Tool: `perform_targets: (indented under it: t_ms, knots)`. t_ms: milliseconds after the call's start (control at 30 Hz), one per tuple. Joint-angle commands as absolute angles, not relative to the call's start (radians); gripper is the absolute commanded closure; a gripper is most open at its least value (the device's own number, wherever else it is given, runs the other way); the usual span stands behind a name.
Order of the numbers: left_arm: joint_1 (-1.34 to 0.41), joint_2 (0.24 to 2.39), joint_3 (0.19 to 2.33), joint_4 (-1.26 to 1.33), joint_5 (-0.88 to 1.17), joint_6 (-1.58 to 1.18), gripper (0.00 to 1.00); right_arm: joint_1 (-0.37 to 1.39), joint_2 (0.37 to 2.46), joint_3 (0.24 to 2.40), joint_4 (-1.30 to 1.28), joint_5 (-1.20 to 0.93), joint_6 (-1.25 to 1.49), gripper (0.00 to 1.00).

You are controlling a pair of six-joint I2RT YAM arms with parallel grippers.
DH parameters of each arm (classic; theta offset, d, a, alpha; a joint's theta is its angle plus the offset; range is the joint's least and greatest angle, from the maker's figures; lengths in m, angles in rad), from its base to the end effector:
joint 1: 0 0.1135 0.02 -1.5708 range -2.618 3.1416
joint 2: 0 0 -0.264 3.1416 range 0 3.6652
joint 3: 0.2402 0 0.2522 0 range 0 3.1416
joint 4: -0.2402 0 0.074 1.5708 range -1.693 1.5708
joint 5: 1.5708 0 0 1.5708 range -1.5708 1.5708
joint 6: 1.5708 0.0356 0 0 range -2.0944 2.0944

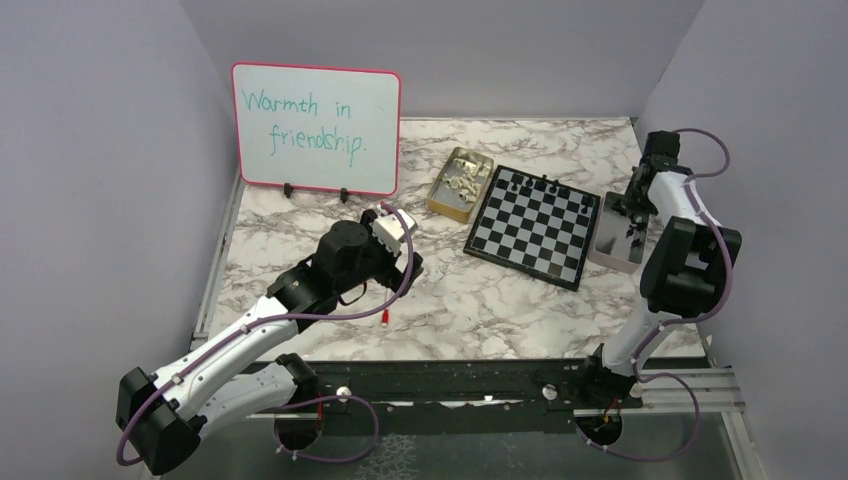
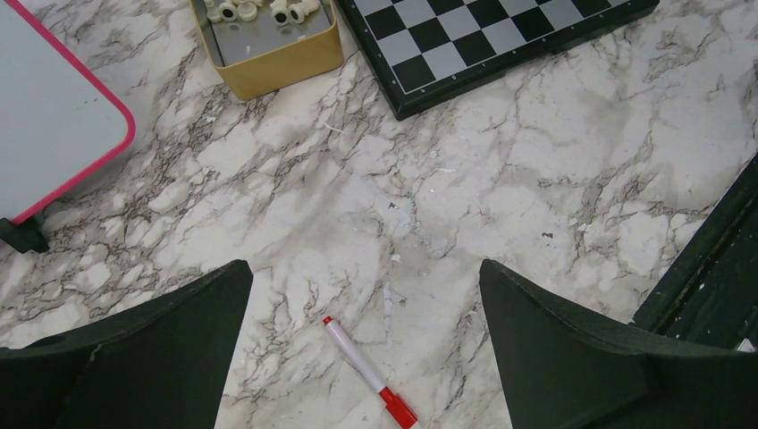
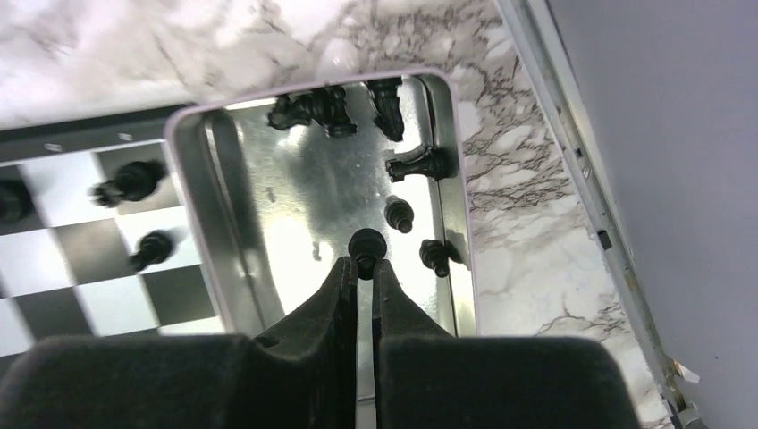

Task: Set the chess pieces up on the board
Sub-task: Pick up the chess piece from the storage box, then place the chess piece on the chessboard.

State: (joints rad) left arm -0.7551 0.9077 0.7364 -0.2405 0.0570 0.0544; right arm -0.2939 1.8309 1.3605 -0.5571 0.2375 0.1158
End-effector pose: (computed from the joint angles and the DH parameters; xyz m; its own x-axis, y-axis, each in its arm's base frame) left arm 0.1512 -0.1450 0.2951 -0.2518 0.3115 -0.9163 0.7371 0.6753 0.0271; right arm 0.3705 -0.1209 0.2181 -0.7678 0.3497 -0.5368 0.4900 0.8604 -0.1403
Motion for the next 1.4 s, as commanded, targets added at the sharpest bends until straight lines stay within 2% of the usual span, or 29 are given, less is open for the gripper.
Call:
perform_targets:
  t_ms: [0,167,400,833,1067,1367]
  knots:
    - [-0.761,0.902,0.728,-0.224,0.032,0.064,0.01,-0.296,1.735,1.420,-0.604,0.177,0.149,0.96]
    - [-0.761,0.906,0.729,-0.224,0.024,0.062,0.01,-0.288,1.719,1.436,-0.605,0.054,0.182,0.96]
    - [-0.761,0.905,0.729,-0.224,0.012,0.060,0.01,-0.180,1.727,1.427,-0.555,0.006,0.238,0.96]
    - [-0.761,0.906,0.729,-0.227,0.010,0.066,0.01,0.094,1.919,1.578,-0.549,0.135,0.330,0.96]
    - [-0.761,0.899,0.727,-0.229,0.008,0.069,0.01,0.124,2.040,1.667,-0.586,0.171,0.330,0.95]
    - [-0.761,0.897,0.727,-0.229,0.007,0.069,0.01,0.125,2.089,1.660,-0.575,0.176,0.330,0.95]
